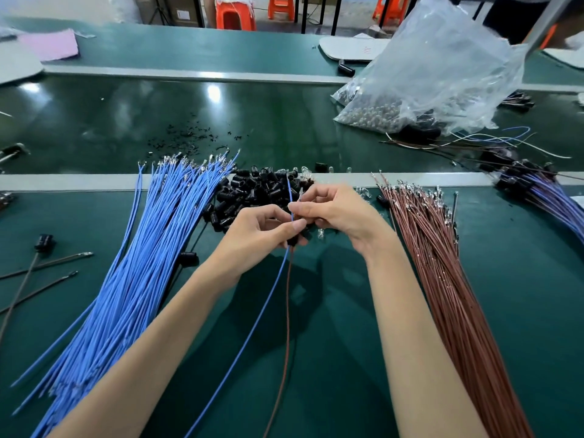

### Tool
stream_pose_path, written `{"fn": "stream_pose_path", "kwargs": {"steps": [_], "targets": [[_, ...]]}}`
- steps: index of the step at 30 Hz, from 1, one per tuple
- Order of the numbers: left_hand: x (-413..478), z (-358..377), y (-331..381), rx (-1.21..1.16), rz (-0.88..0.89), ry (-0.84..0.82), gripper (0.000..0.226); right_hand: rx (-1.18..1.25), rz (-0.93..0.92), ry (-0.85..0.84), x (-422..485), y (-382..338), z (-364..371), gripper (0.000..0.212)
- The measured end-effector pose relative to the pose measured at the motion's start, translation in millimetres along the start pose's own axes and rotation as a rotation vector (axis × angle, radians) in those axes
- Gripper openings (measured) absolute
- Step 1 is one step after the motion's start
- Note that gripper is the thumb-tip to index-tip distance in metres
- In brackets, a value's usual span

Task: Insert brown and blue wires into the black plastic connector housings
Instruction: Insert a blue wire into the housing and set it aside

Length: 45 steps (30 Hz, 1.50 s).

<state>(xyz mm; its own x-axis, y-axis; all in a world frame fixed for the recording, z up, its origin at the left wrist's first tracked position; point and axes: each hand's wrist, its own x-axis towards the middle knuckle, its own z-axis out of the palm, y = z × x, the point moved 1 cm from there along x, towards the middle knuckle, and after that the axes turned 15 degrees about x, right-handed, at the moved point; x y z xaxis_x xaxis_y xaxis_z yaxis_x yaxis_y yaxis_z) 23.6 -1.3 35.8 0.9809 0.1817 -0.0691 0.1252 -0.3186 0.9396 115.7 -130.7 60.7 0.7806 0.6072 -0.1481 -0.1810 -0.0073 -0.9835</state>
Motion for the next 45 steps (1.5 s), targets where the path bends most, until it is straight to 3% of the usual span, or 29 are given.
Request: {"fn": "stream_pose_path", "kwargs": {"steps": [6,14,19,25,29,32,35,37,42,45], "targets": [[-2,-7,-4,0.111,-0.022,-0.163,0.018,0.085,-0.152,0.073,2,-4,1,0.006],[-3,-16,-6,0.222,-0.002,-0.246,0.022,-0.1,-0.167,0.028,5,0,10,0.007],[-2,-17,-3,0.131,0.045,-0.145,0.012,-0.134,-0.079,-0.128,4,7,11,0.014],[-1,-19,-7,0.086,0.022,-0.106,0.011,-0.131,-0.073,-0.16,6,12,14,0.016],[2,-12,-13,0.082,-0.019,-0.088,0.014,-0.23,-0.078,-0.087,3,8,9,0.014],[6,-10,-20,0.119,-0.034,-0.027,0.019,-0.516,-0.03,0.132,-3,1,-25,0.021],[7,-11,-23,0.181,-0.012,0.023,0.023,-0.822,0.21,0.261,-16,3,-57,0.03],[6,-10,-24,0.203,0.018,0.033,0.026,-0.827,0.299,0.272,-20,11,-61,0.028],[2,-7,-26,0.182,0.059,0.02,0.021,-0.82,0.086,0.262,-20,11,-54,0.021],[2,-6,-26,0.149,0.08,0.032,0.013,-0.467,-0.163,0.191,-14,7,-32,0.02]]}}
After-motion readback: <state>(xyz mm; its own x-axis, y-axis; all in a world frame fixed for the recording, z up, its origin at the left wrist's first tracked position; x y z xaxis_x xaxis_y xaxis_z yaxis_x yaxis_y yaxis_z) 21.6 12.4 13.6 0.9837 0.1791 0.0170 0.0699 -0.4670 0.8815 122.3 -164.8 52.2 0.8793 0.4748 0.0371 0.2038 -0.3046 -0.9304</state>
